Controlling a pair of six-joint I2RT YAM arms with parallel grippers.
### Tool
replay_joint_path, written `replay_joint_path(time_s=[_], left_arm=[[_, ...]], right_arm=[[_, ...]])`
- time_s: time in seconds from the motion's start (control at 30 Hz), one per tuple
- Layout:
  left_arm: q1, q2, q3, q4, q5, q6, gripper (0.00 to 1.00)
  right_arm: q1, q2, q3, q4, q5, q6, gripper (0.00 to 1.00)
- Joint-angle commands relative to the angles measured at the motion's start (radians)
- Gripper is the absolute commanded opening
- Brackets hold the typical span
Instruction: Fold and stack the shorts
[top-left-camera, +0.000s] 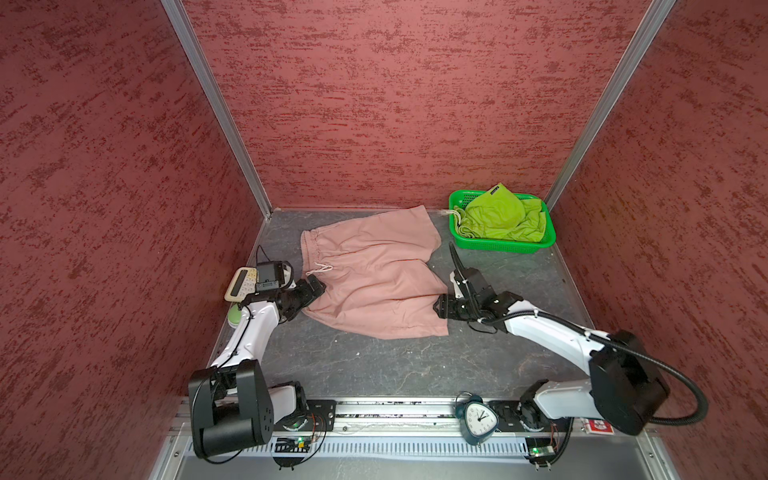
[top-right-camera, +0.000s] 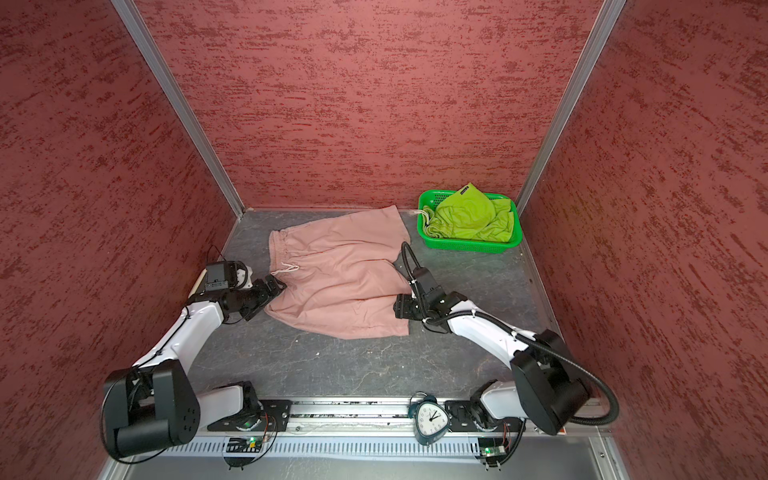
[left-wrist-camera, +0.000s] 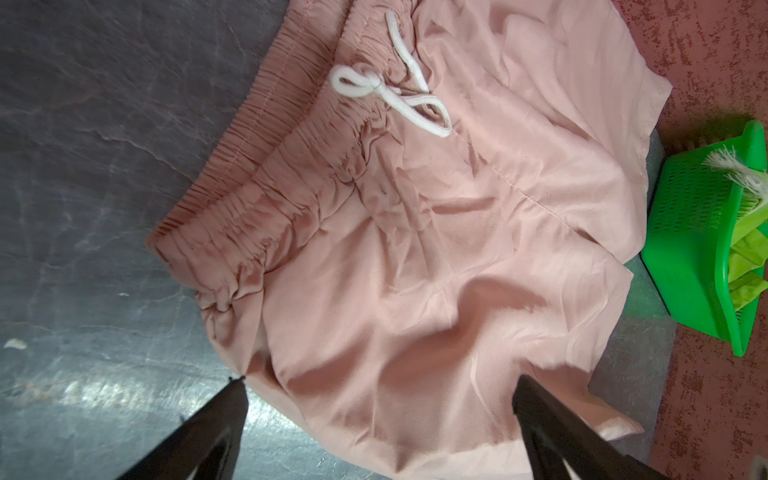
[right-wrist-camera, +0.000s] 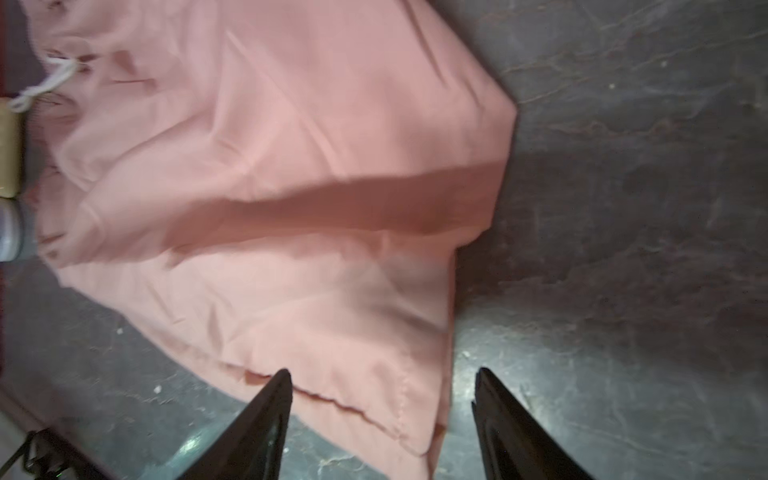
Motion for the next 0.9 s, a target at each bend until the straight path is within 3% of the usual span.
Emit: replay_joint_path(time_s=[0.0,0.13,0.2,0.37,0.57,0.63,0.77,0.87], left_arm=[[0.006,-0.012,0.013,0.013,0.021,0.014,1.0],[0.005,-0.012,0.011,0.011,0.027,0.015,1.0],[0.006,-0.018,0.008,0.008,0.027,0.017,1.0],[0.006,-0.028,0.009,-0.005,0.019,0.023,1.0],[0.007,-0.039,0.025,-0.024,0.009,0.028,1.0],[0.007,-0.037,0.028,-0.026,0.005,0.027,1.0],[0.007,-0.03,0.027,-0.021,0.005,0.023,1.0],[0.006,-0.02,0.024,-0.013,0.004,0.021,0.99]], right_arm=[[-0.027,0.04,0.05,0.052,0.035,-0.076,0.68],[-0.028,0.125,0.105,0.096,-0.023,-0.118,0.57],[-0.028,0.135,0.124,0.114,-0.049,-0.121,0.47],[-0.027,0.095,0.099,0.086,-0.088,-0.099,0.0],[-0.006,-0.081,-0.076,-0.028,-0.232,0.025,0.0],[0.021,-0.123,-0.119,-0.102,-0.234,0.063,0.07],[0.03,-0.197,-0.155,-0.262,-0.204,0.092,0.53],[0.018,-0.236,-0.096,-0.311,-0.086,0.061,0.71]])
